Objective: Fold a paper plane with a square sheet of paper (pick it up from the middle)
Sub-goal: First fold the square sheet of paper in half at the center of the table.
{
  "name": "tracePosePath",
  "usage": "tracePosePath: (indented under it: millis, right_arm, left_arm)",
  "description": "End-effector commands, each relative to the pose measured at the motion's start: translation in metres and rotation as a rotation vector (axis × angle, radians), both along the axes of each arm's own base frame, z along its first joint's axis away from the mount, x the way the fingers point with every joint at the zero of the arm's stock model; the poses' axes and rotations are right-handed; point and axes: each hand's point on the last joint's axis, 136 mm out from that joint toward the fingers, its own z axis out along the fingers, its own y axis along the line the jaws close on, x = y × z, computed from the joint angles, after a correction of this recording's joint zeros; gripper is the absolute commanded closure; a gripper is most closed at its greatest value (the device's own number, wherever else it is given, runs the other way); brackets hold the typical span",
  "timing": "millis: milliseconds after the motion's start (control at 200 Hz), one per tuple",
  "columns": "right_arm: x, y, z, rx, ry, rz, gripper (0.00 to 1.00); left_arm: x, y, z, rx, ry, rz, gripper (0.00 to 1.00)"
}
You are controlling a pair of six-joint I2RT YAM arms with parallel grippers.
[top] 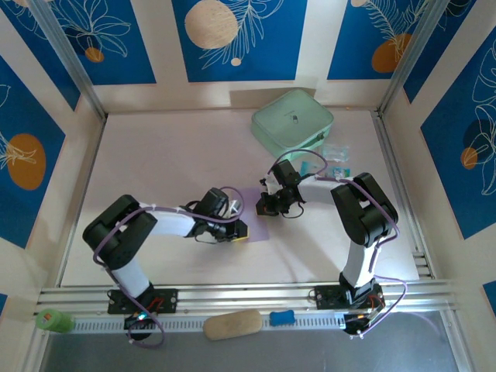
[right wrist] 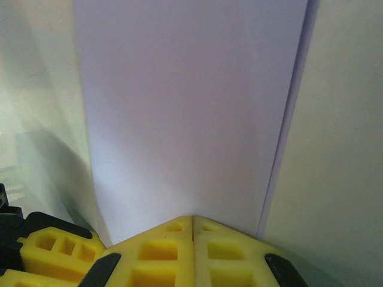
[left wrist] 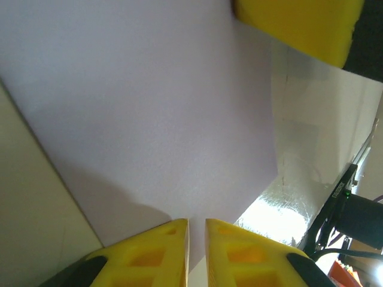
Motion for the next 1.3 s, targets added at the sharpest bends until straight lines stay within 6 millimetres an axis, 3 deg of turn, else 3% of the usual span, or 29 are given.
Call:
tracePosePath:
  millis: [0,295,490,595,705,830,940,1130,1210,1295]
  right_arm:
    - [-0.029,-0.046,-0.048,-0.221,0.121,-0.041,0.98]
    - [-0.028,-0.046,-0.048,-0.222,0.116,-0.043,0.98]
    - [-0.029,-0.046,-0.048,-0.22,0.116,-0.042,0.98]
    - [-0.029,-0.047,-0.048,-0.222,0.116,-0.044,0.98]
    - [-0.029,-0.047,-0.048,-0.222,0.116,-0.044,0.98]
    - [-0.03,-0.047,-0.048,-0.223,0.118,-0.044,0.98]
    - [-0.029,-0.047,-0.048,-0.225,0.116,-0.044,0.98]
    - [-0.029,-0.047,-0.048,-0.227,0.115,-0.044,0.98]
    - [-0.029,-0.047,-0.048,-0.227,0.112,-0.044,0.98]
    - [-0.028,-0.047,-0.047,-0.225,0.108,-0.045,0.98]
  left_arm:
    - [-0.034,0.023,-0.02,0.092,0.068,-0.054,0.85]
    - [-0.05,0.026,-0.009,0.134,0.008,-0.145,0.85]
    - [-0.016,0.008,0.038,0.04,-0.105,-0.069,0.85]
    - [0.012,0.005,0.049,-0.003,-0.09,-0.013,0.83]
    - [0.037,0.002,0.044,-0.047,-0.05,0.032,0.83]
    - [0.046,0.001,0.03,-0.059,-0.018,0.046,0.83]
    - [0.039,0.004,0.012,-0.042,0.021,0.04,0.83]
    - [0.019,0.03,-0.022,0.069,0.075,0.059,0.83]
    - [0.02,0.03,-0.016,0.066,0.064,0.066,0.83]
    - [0.032,0.022,0.002,0.039,0.026,0.067,0.82]
